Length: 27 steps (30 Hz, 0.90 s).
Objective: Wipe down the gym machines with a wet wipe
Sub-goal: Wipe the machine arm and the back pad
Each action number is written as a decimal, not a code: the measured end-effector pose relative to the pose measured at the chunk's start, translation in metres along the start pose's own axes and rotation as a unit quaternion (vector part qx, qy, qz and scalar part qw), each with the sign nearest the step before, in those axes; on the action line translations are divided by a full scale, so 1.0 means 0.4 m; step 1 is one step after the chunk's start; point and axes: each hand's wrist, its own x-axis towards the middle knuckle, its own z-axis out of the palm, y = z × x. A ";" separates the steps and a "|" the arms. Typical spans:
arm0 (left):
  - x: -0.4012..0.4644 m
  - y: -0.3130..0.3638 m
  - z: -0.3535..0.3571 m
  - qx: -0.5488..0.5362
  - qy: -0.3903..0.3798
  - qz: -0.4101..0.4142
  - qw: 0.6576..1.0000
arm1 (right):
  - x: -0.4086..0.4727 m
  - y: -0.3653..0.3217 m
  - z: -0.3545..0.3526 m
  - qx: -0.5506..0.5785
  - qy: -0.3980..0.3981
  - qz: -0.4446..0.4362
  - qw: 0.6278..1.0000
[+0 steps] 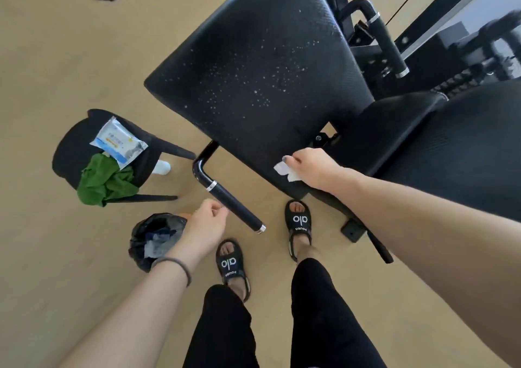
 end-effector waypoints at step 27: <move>0.358 -0.049 -0.047 -0.245 0.077 0.072 0.964 | 0.039 -0.131 0.575 0.016 0.190 0.037 0.981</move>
